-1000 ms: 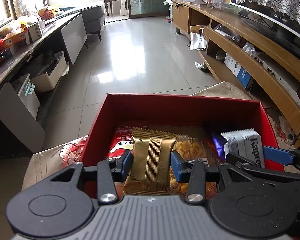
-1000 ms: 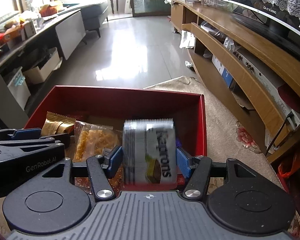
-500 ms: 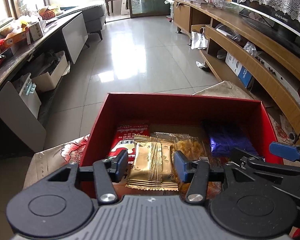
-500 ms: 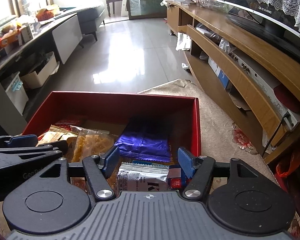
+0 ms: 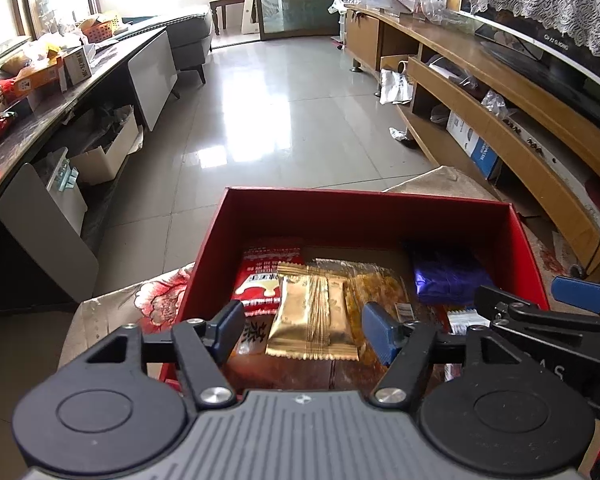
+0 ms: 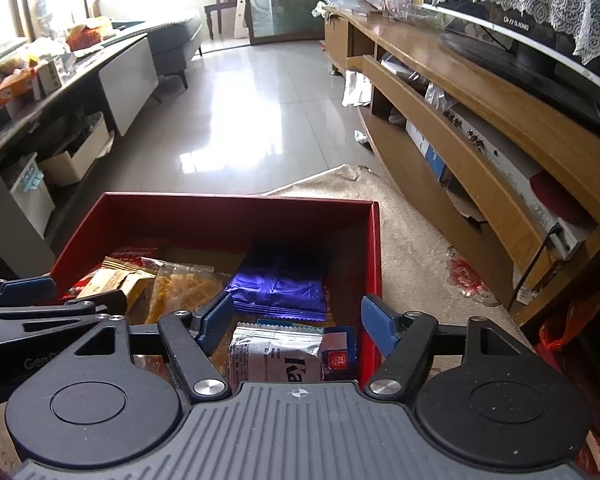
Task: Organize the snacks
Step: 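Lower the gold snack with the left gripper while the right lowers the Kaprons packet into the box, then open both grippers and withdraw them from the box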
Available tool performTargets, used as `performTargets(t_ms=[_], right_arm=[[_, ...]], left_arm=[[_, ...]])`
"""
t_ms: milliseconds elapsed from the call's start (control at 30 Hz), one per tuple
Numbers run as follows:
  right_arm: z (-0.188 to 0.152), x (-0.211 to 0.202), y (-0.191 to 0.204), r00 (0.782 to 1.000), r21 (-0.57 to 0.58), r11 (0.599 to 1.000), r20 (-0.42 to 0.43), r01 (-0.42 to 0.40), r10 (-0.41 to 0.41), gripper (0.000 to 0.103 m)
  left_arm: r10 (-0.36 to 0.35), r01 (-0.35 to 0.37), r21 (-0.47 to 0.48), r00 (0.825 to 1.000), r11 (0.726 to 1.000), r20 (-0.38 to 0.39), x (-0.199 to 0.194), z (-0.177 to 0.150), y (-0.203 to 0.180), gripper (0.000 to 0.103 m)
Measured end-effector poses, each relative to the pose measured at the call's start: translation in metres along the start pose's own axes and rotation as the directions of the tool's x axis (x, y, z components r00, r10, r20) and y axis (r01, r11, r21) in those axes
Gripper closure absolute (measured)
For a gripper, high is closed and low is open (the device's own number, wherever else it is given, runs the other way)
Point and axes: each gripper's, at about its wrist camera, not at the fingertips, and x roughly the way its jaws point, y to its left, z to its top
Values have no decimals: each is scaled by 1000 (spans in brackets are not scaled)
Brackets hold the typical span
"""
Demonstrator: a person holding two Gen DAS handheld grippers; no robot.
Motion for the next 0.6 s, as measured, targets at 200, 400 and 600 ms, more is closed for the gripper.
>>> performTargets(t_ms=[200,400,600], right_arm=[[-8,-21,-3,1000,33,999,14,-8,7,23],[-22,-37,1,1000,20,1000,16,4,-4,23],[-35,-53,3,1000,18,1000,19,-3,2,21]], left_arm=[[-4,4,-11,1000,1000,7,-19,-12,6,36],[-11,11,-14,1000,1000,6,-34,-30,11,31],[-8,8,-19,1000,1000,-4,-45,-47,13,28]])
